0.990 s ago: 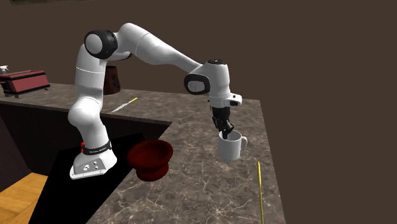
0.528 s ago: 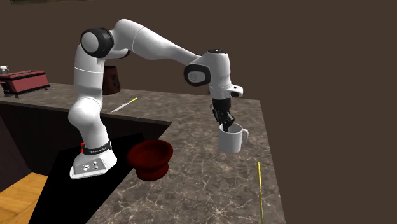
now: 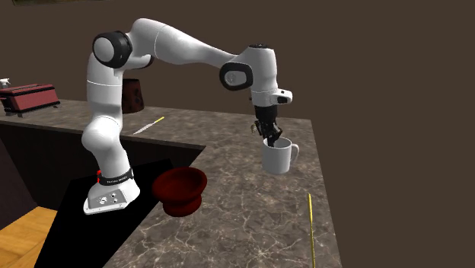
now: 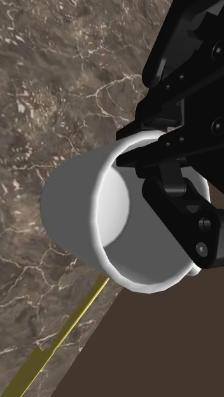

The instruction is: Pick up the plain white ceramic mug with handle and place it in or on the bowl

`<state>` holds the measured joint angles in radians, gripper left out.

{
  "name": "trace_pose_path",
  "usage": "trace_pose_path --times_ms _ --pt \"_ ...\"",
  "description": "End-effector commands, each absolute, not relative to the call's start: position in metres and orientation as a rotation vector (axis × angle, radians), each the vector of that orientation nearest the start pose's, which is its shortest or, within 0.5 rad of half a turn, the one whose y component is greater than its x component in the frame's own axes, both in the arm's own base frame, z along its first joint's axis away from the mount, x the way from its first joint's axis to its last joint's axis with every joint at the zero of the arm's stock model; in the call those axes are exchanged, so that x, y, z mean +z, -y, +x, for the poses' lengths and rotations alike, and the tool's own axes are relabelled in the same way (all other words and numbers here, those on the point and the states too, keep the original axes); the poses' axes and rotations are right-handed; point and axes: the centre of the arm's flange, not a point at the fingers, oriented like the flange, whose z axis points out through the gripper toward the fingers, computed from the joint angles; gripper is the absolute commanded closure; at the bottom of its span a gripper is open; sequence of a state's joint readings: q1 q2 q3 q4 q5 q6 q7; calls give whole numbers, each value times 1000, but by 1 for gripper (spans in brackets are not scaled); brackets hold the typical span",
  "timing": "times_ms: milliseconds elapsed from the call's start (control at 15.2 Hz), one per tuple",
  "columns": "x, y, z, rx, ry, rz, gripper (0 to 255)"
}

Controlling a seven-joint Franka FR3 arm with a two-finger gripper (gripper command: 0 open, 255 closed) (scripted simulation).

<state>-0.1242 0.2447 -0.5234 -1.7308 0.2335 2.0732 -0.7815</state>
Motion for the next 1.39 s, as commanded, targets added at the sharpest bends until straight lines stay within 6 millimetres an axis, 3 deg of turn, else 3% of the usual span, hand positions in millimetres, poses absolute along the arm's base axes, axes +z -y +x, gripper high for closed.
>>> trace_pose_path --times_ms 0,594,1320 --pt "477 355 528 -254 88 -3149 255" --pt "521 355 528 -254 88 -3149 255" --pt "533 315 389 -254 88 -3149 255"
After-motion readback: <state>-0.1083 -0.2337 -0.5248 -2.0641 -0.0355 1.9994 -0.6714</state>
